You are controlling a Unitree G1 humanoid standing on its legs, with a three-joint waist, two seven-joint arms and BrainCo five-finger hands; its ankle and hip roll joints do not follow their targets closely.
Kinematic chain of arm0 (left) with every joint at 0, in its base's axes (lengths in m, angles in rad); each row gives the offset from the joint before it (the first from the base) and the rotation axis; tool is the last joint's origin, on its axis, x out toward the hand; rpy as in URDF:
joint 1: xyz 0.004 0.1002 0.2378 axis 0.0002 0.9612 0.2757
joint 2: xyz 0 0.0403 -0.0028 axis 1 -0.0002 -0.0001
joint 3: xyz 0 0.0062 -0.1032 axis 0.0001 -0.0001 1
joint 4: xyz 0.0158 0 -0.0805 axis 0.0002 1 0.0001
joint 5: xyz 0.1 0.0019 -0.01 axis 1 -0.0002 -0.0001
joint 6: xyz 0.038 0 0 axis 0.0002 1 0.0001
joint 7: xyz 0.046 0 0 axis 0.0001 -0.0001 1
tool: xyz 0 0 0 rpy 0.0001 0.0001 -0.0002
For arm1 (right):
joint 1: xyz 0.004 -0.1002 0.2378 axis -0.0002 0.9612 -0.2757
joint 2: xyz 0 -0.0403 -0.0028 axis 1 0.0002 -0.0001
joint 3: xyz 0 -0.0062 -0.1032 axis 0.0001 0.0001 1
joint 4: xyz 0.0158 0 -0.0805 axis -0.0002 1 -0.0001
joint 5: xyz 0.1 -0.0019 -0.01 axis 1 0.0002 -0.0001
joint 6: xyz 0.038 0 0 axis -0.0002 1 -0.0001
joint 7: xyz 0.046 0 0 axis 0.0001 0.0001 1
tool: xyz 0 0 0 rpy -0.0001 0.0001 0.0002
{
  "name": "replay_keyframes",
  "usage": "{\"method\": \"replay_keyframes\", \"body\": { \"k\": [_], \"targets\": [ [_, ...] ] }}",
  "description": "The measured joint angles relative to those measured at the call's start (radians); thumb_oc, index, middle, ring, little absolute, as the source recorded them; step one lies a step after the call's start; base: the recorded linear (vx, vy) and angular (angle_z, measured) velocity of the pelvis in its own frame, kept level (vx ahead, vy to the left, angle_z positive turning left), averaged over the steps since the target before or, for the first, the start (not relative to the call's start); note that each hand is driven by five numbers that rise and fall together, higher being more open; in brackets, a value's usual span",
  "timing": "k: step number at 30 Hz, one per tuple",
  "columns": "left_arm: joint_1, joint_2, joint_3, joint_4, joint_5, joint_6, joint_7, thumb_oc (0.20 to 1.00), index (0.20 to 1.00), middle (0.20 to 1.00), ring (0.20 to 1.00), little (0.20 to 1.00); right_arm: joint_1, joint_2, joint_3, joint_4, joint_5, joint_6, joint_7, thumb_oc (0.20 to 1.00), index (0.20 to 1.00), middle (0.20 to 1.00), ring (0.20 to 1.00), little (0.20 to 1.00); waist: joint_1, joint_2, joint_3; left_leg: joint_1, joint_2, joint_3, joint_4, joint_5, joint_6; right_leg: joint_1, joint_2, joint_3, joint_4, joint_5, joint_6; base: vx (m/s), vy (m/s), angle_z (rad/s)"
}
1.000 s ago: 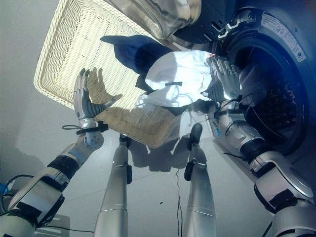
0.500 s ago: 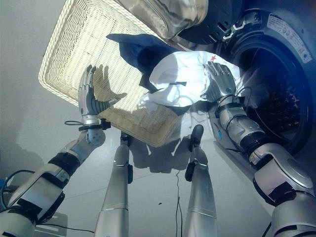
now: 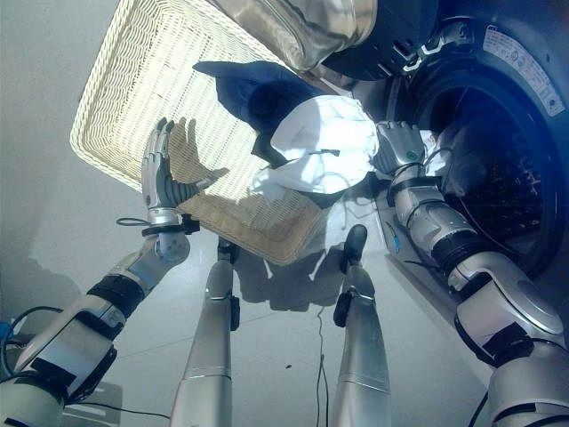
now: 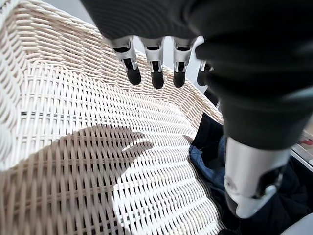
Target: Put the clothes into the washing machine.
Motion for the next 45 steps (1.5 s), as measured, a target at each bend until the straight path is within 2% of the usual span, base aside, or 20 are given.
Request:
{"method": "replay_keyframes", "body": {
  "k": [5, 8, 10, 14, 17, 20, 26, 35, 41, 42, 44, 45],
  "targets": [
    [0.004, 0.000, 0.000, -0.001, 0.000, 0.001, 0.001, 1.000, 1.000, 1.000, 1.000, 1.000, 0.015, 0.000, -0.016, -0.025, 0.010, -0.001, -0.088, 0.200, 0.200, 0.200, 0.200, 0.200, -0.002, 0.001, 0.000, -0.006, 0.000, 0.000, 0.000, 0.000, 0.000, -0.007, 0.000, 0.000, 0.002, -0.001, -0.001, 0.00, 0.000, 0.00],
    [0.016, -0.004, 0.001, -0.004, 0.000, 0.001, 0.008, 1.000, 1.000, 1.000, 1.000, 1.000, 0.077, 0.000, -0.107, -0.106, 0.054, -0.013, -0.206, 0.200, 0.200, 0.200, 0.200, 0.200, -0.004, 0.002, 0.001, -0.009, 0.000, 0.000, 0.000, 0.000, 0.000, -0.010, 0.000, 0.000, 0.003, -0.003, 0.000, 0.00, 0.011, 0.00],
    [0.027, -0.005, 0.003, -0.006, 0.001, 0.001, 0.014, 1.000, 1.000, 1.000, 1.000, 1.000, 0.109, 0.001, -0.158, -0.127, 0.093, -0.035, -0.277, 0.200, 0.200, 0.200, 0.200, 0.200, -0.004, 0.002, 0.001, -0.009, -0.001, 0.000, 0.000, 0.000, 0.000, -0.010, -0.001, 0.000, 0.004, -0.003, 0.000, 0.00, 0.018, 0.01],
    [0.066, -0.006, 0.017, -0.009, 0.042, 0.000, 0.040, 1.000, 1.000, 1.000, 1.000, 1.000, 0.203, 0.033, -0.358, -0.152, 0.219, -0.102, -0.431, 0.200, 0.200, 0.200, 0.200, 0.200, -0.006, 0.002, 0.001, -0.010, -0.001, 0.002, 0.000, -0.001, 0.000, -0.017, -0.001, 0.002, 0.013, -0.010, -0.002, 0.00, 0.000, 0.00],
    [0.086, -0.008, 0.017, -0.008, 0.042, 0.000, 0.047, 1.000, 1.000, 1.000, 1.000, 1.000, 0.240, 0.034, -0.435, -0.149, 0.299, -0.145, -0.512, 0.200, 0.200, 0.200, 0.200, 0.200, -0.012, 0.002, 0.001, -0.016, -0.001, 0.003, 0.001, -0.001, 0.000, -0.025, 0.000, 0.005, 0.014, -0.010, -0.002, 0.00, 0.011, -0.01],
    [0.087, -0.007, 0.017, -0.005, 0.042, -0.003, 0.048, 1.000, 1.000, 1.000, 1.000, 1.000, 0.244, 0.034, -0.450, -0.109, 0.404, -0.198, -0.556, 0.200, 0.200, 0.200, 0.200, 0.200, -0.021, 0.002, 0.001, -0.016, -0.001, 0.004, 0.001, -0.001, 0.000, -0.026, 0.000, 0.007, 0.013, -0.010, -0.002, 0.00, 0.000, 0.00],
    [0.082, -0.004, 0.017, -0.004, 0.042, -0.009, 0.049, 1.000, 1.000, 1.000, 1.000, 1.000, 0.244, 0.035, -0.489, -0.073, 0.534, -0.271, -0.564, 0.200, 0.200, 0.200, 0.200, 0.200, -0.035, 0.002, 0.001, -0.017, -0.001, 0.005, 0.004, -0.002, -0.001, -0.025, 0.001, 0.008, 0.011, -0.007, -0.004, 0.00, 0.000, 0.00],
    [0.080, -0.002, 0.017, 0.000, 0.039, -0.023, 0.049, 1.000, 1.000, 1.000, 1.000, 1.000, 0.244, 0.048, -0.509, -0.025, 0.618, -0.270, -0.517, 0.200, 0.200, 0.200, 0.200, 0.200, -0.031, 0.002, 0.001, -0.014, -0.001, 0.013, 0.012, -0.003, 0.000, -0.021, 0.002, 0.014, 0.000, 0.006, -0.006, 0.00, 0.002, -0.01],
    [0.072, 0.000, 0.017, 0.013, 0.038, -0.038, 0.049, 1.000, 1.000, 1.000, 1.000, 1.000, 0.240, 0.083, -0.511, 0.145, 0.748, -0.243, -0.368, 0.200, 0.200, 0.200, 0.200, 0.200, -0.030, 0.002, 0.001, -0.008, 0.000, 0.014, 0.011, -0.004, 0.002, -0.004, 0.003, 0.014, -0.021, 0.016, -0.003, 0.00, 0.000, 0.00],
    [0.072, 0.000, 0.017, 0.013, 0.038, -0.038, 0.049, 1.000, 1.000, 1.000, 1.000, 1.000, 0.240, 0.083, -0.511, 0.145, 0.748, -0.243, -0.368, 0.200, 0.200, 0.200, 0.200, 0.200, -0.030, 0.002, 0.001, -0.008, 0.000, 0.014, 0.011, -0.004, 0.002, -0.004, 0.003, 0.014, -0.021, 0.016, -0.003, 0.00, -0.040, -0.01],
    [0.065, 0.001, 0.017, 0.038, 0.038, -0.045, 0.049, 1.000, 1.000, 1.000, 1.000, 1.000, 0.218, 0.095, -0.511, 0.236, 0.833, -0.226, -0.267, 0.200, 0.200, 0.200, 0.200, 0.200, -0.028, 0.002, 0.001, -0.008, 0.000, 0.014, 0.012, -0.004, 0.002, -0.004, 0.004, 0.014, -0.022, 0.017, -0.003, 0.00, -0.041, -0.01],
    [0.063, 0.004, 0.017, 0.042, 0.038, -0.045, 0.047, 1.000, 1.000, 1.000, 1.000, 1.000, 0.201, 0.095, -0.511, 0.272, 0.929, -0.206, -0.187, 0.200, 0.200, 0.200, 0.200, 0.200, -0.028, 0.002, 0.001, -0.008, 0.001, 0.014, 0.013, -0.004, 0.002, -0.004, 0.004, 0.014, -0.022, 0.018, -0.004, 0.01, -0.036, -0.01]
  ]
}}
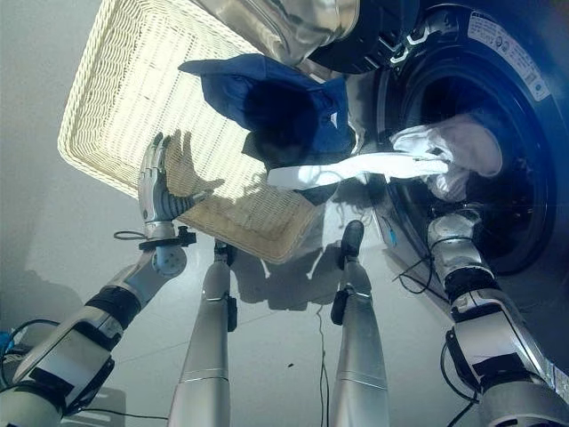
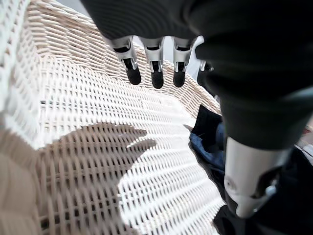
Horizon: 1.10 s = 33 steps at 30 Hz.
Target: Put the clothes into the washing machine.
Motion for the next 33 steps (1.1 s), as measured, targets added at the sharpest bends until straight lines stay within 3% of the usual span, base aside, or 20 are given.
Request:
{"method": "replay_keyframes", "body": {
  "k": [2, 3, 6, 9, 10, 12, 14, 16, 21, 23, 24, 25, 27, 33],
  "targets": [
    [-0.002, 0.005, 0.000, 0.000, 0.000, -0.002, -0.003, 1.000, 1.000, 1.000, 1.000, 1.000, -0.018, -0.003, -0.006, 0.035, 0.142, 0.030, 0.090, 0.200, 0.200, 0.200, 0.200, 0.200, 0.000, 0.000, 0.000, 0.000, 0.001, 0.000, 0.003, 0.000, 0.000, 0.001, 0.001, -0.001, 0.000, 0.002, -0.001, 0.00, -0.022, -0.01],
    [-0.002, 0.005, 0.000, 0.000, 0.000, -0.002, -0.003, 1.000, 1.000, 1.000, 1.000, 1.000, -0.018, -0.003, -0.006, 0.035, 0.142, 0.030, 0.090, 0.200, 0.200, 0.200, 0.200, 0.200, 0.000, 0.000, 0.000, 0.000, 0.001, 0.000, 0.003, 0.000, 0.000, 0.001, 0.001, -0.001, 0.000, 0.002, -0.001, 0.01, -0.035, -0.02],
    [-0.003, 0.021, 0.000, -0.003, 0.000, -0.004, -0.008, 1.000, 1.000, 1.000, 1.000, 1.000, -0.052, -0.032, -0.034, 0.061, 0.369, 0.057, 0.173, 0.200, 0.200, 0.200, 0.200, 0.200, 0.007, 0.000, 0.000, -0.001, 0.003, 0.000, 0.012, 0.000, -0.001, 0.004, 0.003, -0.001, -0.001, 0.007, -0.003, 0.01, -0.076, -0.02],
    [-0.003, 0.021, 0.000, -0.003, 0.000, -0.004, -0.008, 1.000, 1.000, 1.000, 1.000, 1.000, -0.052, -0.032, -0.034, 0.061, 0.369, 0.057, 0.173, 0.200, 0.200, 0.200, 0.200, 0.200, 0.007, 0.000, 0.000, -0.001, 0.003, 0.000, 0.012, 0.000, -0.001, 0.004, 0.003, -0.001, -0.001, 0.007, -0.003, 0.00, -0.025, -0.02],
    [0.020, 0.038, 0.001, -0.017, 0.001, -0.024, -0.007, 1.000, 1.000, 1.000, 1.000, 1.000, -0.047, -0.093, -0.113, 0.078, 0.608, 0.022, 0.175, 0.200, 0.200, 0.200, 0.200, 0.200, 0.027, 0.000, 0.000, 0.000, 0.014, -0.006, 0.019, -0.004, -0.005, 0.016, 0.013, -0.009, -0.009, 0.010, -0.006, 0.00, -0.019, -0.04],
    [0.049, 0.040, 0.001, -0.015, 0.001, -0.025, -0.007, 1.000, 1.000, 1.000, 1.000, 1.000, -0.042, -0.107, -0.125, 0.080, 0.685, 0.017, 0.184, 0.200, 0.200, 0.200, 0.200, 0.200, 0.045, -0.001, 0.000, -0.006, 0.016, -0.014, 0.020, -0.007, -0.002, 0.020, 0.017, -0.015, -0.016, 0.013, -0.007, -0.01, -0.123, -0.01],
    [0.174, 0.095, 0.037, -0.171, 0.008, -0.037, 0.009, 1.000, 1.000, 1.000, 1.000, 1.000, -0.023, -0.130, -0.177, -0.038, 0.853, -0.073, 0.151, 0.200, 0.200, 0.200, 0.200, 0.200, 0.052, -0.004, 0.002, -0.006, 0.024, -0.020, 0.019, -0.007, -0.004, 0.040, 0.030, -0.023, -0.061, 0.033, -0.008, -0.01, -0.064, -0.06],
    [0.209, 0.129, 0.034, -0.153, 0.029, -0.050, 0.022, 1.000, 1.000, 1.000, 1.000, 1.000, -0.031, -0.141, -0.178, -0.030, 0.911, -0.140, 0.147, 0.200, 0.200, 0.200, 0.200, 0.200, 0.053, -0.005, 0.003, -0.003, 0.023, -0.017, 0.021, -0.009, -0.002, 0.060, 0.030, -0.022, -0.082, 0.048, -0.008, 0.00, 0.000, -0.02],
    [0.209, 0.182, 0.048, -0.148, 0.028, -0.069, 0.017, 1.000, 1.000, 1.000, 1.000, 1.000, -0.033, -0.145, -0.191, -0.017, 0.927, -0.153, 0.126, 0.200, 0.200, 0.200, 0.200, 0.200, 0.052, -0.008, 0.004, -0.002, 0.016, -0.015, 0.039, -0.019, 0.010, 0.078, 0.024, -0.022, -0.105, 0.068, -0.005, 0.00, 0.000, 0.00],
    [0.186, 0.191, 0.055, -0.147, 0.026, -0.080, 0.002, 1.000, 1.000, 1.000, 1.000, 1.000, -0.040, -0.145, -0.191, 0.002, 0.927, -0.150, 0.125, 0.360, 0.360, 0.360, 0.360, 0.360, 0.054, -0.009, 0.005, -0.003, 0.015, -0.016, 0.045, -0.020, 0.011, 0.083, 0.023, -0.023, -0.105, 0.069, -0.004, 0.00, 0.000, 0.00],
    [0.172, 0.191, 0.057, -0.142, 0.026, -0.091, -0.008, 1.000, 1.000, 1.000, 1.000, 1.000, -0.046, -0.145, -0.191, 0.015, 0.925, -0.136, 0.128, 0.959, 0.959, 0.959, 0.959, 0.959, 0.054, -0.009, 0.004, -0.002, 0.013, -0.016, 0.050, -0.020, 0.011, 0.086, 0.021, -0.023, -0.105, 0.070, -0.003, 0.00, 0.000, 0.00],
    [0.166, 0.191, 0.058, -0.142, 0.026, -0.093, -0.012, 1.000, 1.000, 1.000, 1.000, 1.000, -0.049, -0.145, -0.191, 0.023, 0.923, -0.125, 0.130, 1.000, 1.000, 1.000, 1.000, 1.000, 0.054, -0.009, 0.004, -0.002, 0.012, -0.016, 0.051, -0.020, 0.011, 0.088, 0.020, -0.023, -0.105, 0.071, -0.002, 0.00, 0.000, 0.00],
    [0.151, 0.193, 0.057, -0.141, 0.026, -0.101, -0.026, 1.000, 1.000, 1.000, 1.000, 1.000, -0.054, -0.145, -0.167, 0.046, 0.837, -0.065, 0.145, 1.000, 1.000, 1.000, 1.000, 1.000, 0.053, -0.008, 0.004, -0.001, 0.008, -0.017, 0.052, -0.020, 0.012, 0.093, 0.017, -0.023, -0.109, 0.073, 0.000, 0.01, -0.004, 0.03],
    [0.082, 0.197, 0.010, -0.159, -0.007, -0.114, -0.062, 1.000, 1.000, 1.000, 1.000, 1.000, -0.086, -0.177, 0.025, 0.100, 0.346, 0.168, 0.137, 1.000, 1.000, 1.000, 1.000, 1.000, 0.046, -0.008, 0.004, -0.002, 0.004, -0.020, 0.049, -0.016, 0.021, 0.099, 0.015, -0.024, -0.123, 0.076, 0.011, 0.00, -0.006, 0.00]
  ]
}}
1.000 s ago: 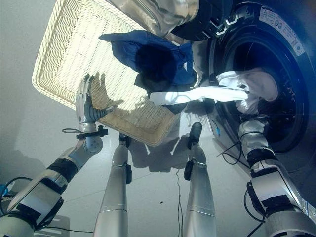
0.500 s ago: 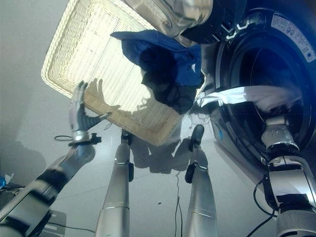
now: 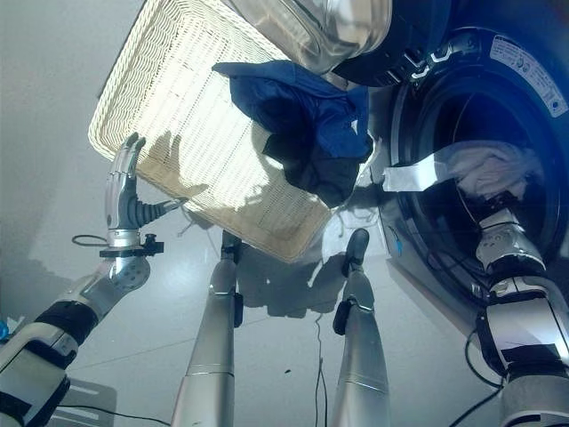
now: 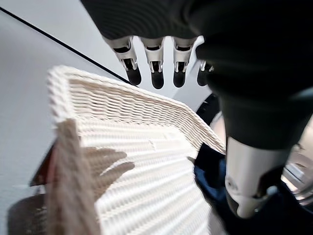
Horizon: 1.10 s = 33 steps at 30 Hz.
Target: Put the clothes into the washing machine.
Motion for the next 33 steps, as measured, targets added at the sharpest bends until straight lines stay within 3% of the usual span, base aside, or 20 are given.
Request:
{"method": "replay_keyframes", "body": {
  "k": [1, 3, 4, 6, 12, 19, 23, 30, 33],
  "targets": [
    [-0.025, 0.003, -0.019, -0.007, -0.024, 0.000, -0.012, 1.000, 1.000, 1.000, 1.000, 1.000, -0.028, -0.001, 0.069, 0.028, -0.119, 0.063, -0.002, 1.000, 1.000, 1.000, 1.000, 1.000, 0.002, 0.000, 0.000, 0.000, -0.001, 0.000, -0.008, 0.003, 0.004, 0.000, 0.000, 0.000, -0.004, 0.000, 0.000, 0.00, -0.033, 0.04],
    [-0.054, 0.003, -0.030, -0.015, -0.042, -0.001, -0.033, 1.000, 1.000, 1.000, 1.000, 1.000, -0.063, -0.010, 0.108, 0.034, -0.198, 0.116, -0.002, 1.000, 1.000, 1.000, 1.000, 1.000, -0.004, 0.000, 0.000, -0.002, -0.001, -0.003, -0.022, 0.010, 0.006, -0.001, 0.000, -0.001, -0.012, 0.002, 0.003, -0.01, -0.026, 0.06],
    [-0.078, 0.004, -0.050, -0.019, -0.061, -0.002, -0.060, 1.000, 1.000, 1.000, 1.000, 1.000, -0.091, -0.015, 0.136, 0.032, -0.304, 0.183, 0.009, 1.000, 1.000, 1.000, 1.000, 1.000, -0.010, 0.000, 0.000, -0.002, -0.002, -0.006, -0.030, 0.018, 0.007, -0.002, 0.000, -0.002, -0.014, 0.003, 0.005, -0.01, -0.026, 0.05],
    [-0.102, 0.009, -0.065, -0.046, -0.086, -0.001, -0.086, 1.000, 1.000, 1.000, 1.000, 1.000, -0.135, -0.023, 0.182, 0.029, -0.419, 0.249, 0.012, 1.000, 1.000, 1.000, 1.000, 1.000, -0.016, 0.000, 0.000, -0.003, -0.002, -0.009, -0.035, 0.018, 0.005, -0.002, 0.000, -0.004, -0.016, 0.002, 0.003, 0.00, -0.014, 0.03],
    [-0.161, 0.011, -0.101, -0.053, -0.114, -0.002, -0.098, 1.000, 1.000, 1.000, 1.000, 1.000, -0.207, -0.028, 0.266, -0.009, -0.608, 0.326, 0.023, 1.000, 1.000, 1.000, 1.000, 1.000, -0.016, 0.001, 0.000, -0.004, -0.002, -0.010, -0.038, 0.019, -0.002, -0.002, 0.000, -0.009, -0.016, -0.003, -0.003, 0.00, 0.000, 0.00],
    [-0.176, 0.011, -0.101, -0.067, -0.120, 0.004, -0.108, 1.000, 1.000, 1.000, 1.000, 1.000, -0.204, -0.026, 0.303, -0.084, -0.737, 0.362, 0.006, 1.000, 1.000, 1.000, 1.000, 1.000, -0.016, 0.003, -0.001, -0.004, -0.002, -0.010, -0.042, 0.019, -0.002, -0.003, -0.003, -0.015, -0.013, -0.011, 0.003, 0.00, 0.013, 0.00],
    [-0.178, 0.011, -0.106, -0.101, -0.108, 0.018, -0.093, 1.000, 1.000, 1.000, 1.000, 1.000, -0.167, -0.029, 0.300, -0.210, -0.786, 0.355, -0.083, 1.000, 1.000, 1.000, 1.000, 1.000, -0.020, 0.004, -0.002, -0.009, -0.005, -0.003, -0.051, 0.019, -0.001, -0.022, -0.008, -0.013, -0.001, -0.019, 0.003, -0.01, 0.050, 0.00],
    [-0.218, -0.012, -0.132, -0.124, 0.047, 0.097, -0.008, 1.000, 1.000, 1.000, 1.000, 1.000, -0.074, -0.002, 0.278, -0.448, -0.874, 0.319, -0.191, 1.000, 1.000, 1.000, 1.000, 1.000, -0.028, 0.005, -0.003, -0.019, -0.007, 0.008, -0.054, 0.020, -0.002, -0.052, -0.011, -0.002, 0.022, -0.031, 0.002, -0.01, 0.053, -0.01],
    [-0.256, -0.038, -0.141, -0.122, 0.095, 0.141, 0.027, 1.000, 1.000, 1.000, 1.000, 1.000, -0.008, 0.020, 0.219, -0.551, -0.897, 0.295, -0.209, 1.000, 1.000, 1.000, 1.000, 1.000, -0.057, 0.004, -0.003, -0.019, -0.016, 0.013, -0.056, 0.019, -0.001, -0.070, -0.023, 0.001, 0.048, -0.043, 0.002, -0.01, 0.092, 0.04]
  ]
}}
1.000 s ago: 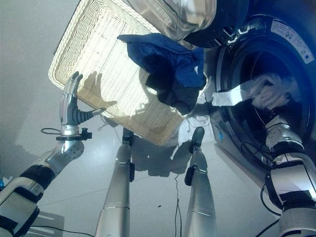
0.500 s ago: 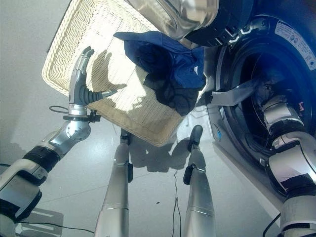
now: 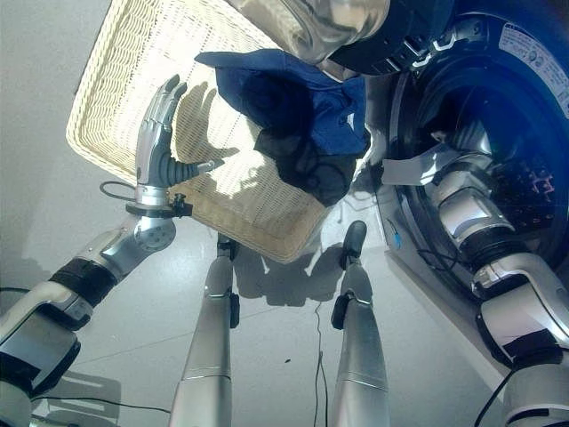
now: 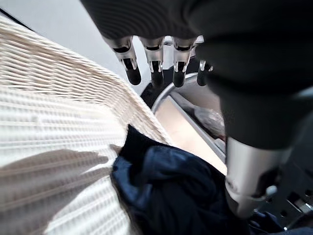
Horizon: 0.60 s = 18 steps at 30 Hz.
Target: Put the clothes into the washing machine.
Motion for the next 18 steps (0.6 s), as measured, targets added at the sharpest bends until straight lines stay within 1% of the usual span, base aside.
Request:
{"method": "replay_keyframes", "body": {
  "k": [1, 4, 5, 6, 9, 11, 13, 18],
  "targets": [
    [-0.023, -0.012, -0.005, 0.000, 0.039, 0.017, 0.005, 1.000, 1.000, 1.000, 1.000, 1.000, 0.012, 0.021, -0.006, -0.004, -0.014, -0.010, -0.001, 1.000, 1.000, 1.000, 1.000, 1.000, -0.009, 0.000, 0.000, 0.000, -0.001, 0.007, -0.001, 0.000, 0.000, -0.006, -0.002, 0.006, 0.004, -0.003, 0.002, -0.01, 0.082, -0.02],
    [-0.088, -0.031, -0.048, 0.014, 0.089, 0.050, 0.007, 1.000, 1.000, 1.000, 1.000, 1.000, 0.028, 0.049, -0.008, -0.003, -0.015, -0.024, 0.000, 1.000, 1.000, 1.000, 1.000, 1.000, -0.021, 0.000, 0.000, 0.000, -0.001, 0.024, -0.003, 0.000, 0.001, -0.021, -0.002, 0.024, 0.006, -0.003, 0.003, 0.00, 0.059, -0.07],
    [-0.102, -0.038, -0.048, 0.016, 0.103, 0.057, 0.007, 1.000, 1.000, 1.000, 1.000, 1.000, 0.035, 0.056, -0.007, -0.004, -0.015, -0.029, 0.001, 1.000, 1.000, 1.000, 1.000, 1.000, -0.030, 0.000, 0.000, 0.000, -0.001, 0.027, -0.004, 0.000, 0.001, -0.024, 0.000, 0.027, 0.006, -0.002, 0.003, -0.01, 0.074, -0.07],
    [-0.115, -0.049, -0.048, 0.021, 0.109, 0.060, 0.006, 1.000, 1.000, 1.000, 1.000, 1.000, 0.042, 0.057, -0.007, -0.005, -0.017, -0.031, 0.001, 1.000, 1.000, 1.000, 1.000, 1.000, -0.044, 0.000, 0.000, 0.000, 0.000, 0.029, -0.005, 0.000, 0.001, -0.026, 0.000, 0.029, 0.006, -0.002, 0.003, 0.00, 0.067, -0.04],
    [-0.174, -0.091, -0.090, 0.067, 0.112, 0.080, -0.010, 1.000, 1.000, 1.000, 1.000, 1.000, 0.052, 0.070, -0.009, -0.006, -0.051, -0.043, 0.003, 1.000, 1.000, 1.000, 1.000, 1.000, -0.055, 0.000, 0.000, 0.001, -0.001, 0.044, -0.007, -0.001, 0.003, -0.035, 0.001, 0.042, 0.006, -0.001, 0.004, 0.00, 0.059, -0.05],
    [-0.193, -0.115, -0.099, 0.083, 0.113, 0.090, -0.017, 1.000, 1.000, 1.000, 1.000, 1.000, 0.051, 0.098, -0.007, -0.008, -0.056, -0.052, 0.006, 1.000, 1.000, 1.000, 1.000, 1.000, -0.075, 0.000, 0.000, 0.002, 0.001, 0.049, -0.008, -0.002, 0.003, -0.037, 0.003, 0.048, 0.006, -0.001, 0.004, 0.00, 0.047, -0.05],
    [-0.207, -0.139, -0.115, 0.089, 0.116, 0.100, -0.017, 1.000, 1.000, 1.000, 1.000, 1.000, 0.062, 0.101, -0.007, -0.007, -0.069, -0.059, 0.012, 1.000, 1.000, 1.000, 1.000, 1.000, -0.080, 0.001, 0.000, 0.002, 0.003, 0.054, -0.008, -0.002, 0.003, -0.039, 0.006, 0.050, 0.006, 0.000, 0.003, 0.00, 0.040, -0.03],
    [-0.208, -0.166, -0.114, 0.120, 0.139, 0.110, -0.014, 1.000, 1.000, 1.000, 1.000, 1.000, 0.065, 0.107, -0.006, -0.006, -0.096, -0.068, 0.012, 1.000, 1.000, 1.000, 1.000, 1.000, -0.079, 0.001, -0.001, 0.006, 0.009, 0.069, -0.008, -0.002, 0.003, -0.047, 0.012, 0.063, 0.007, 0.006, 0.000, 0.00, 0.025, -0.06]
  ]
}}
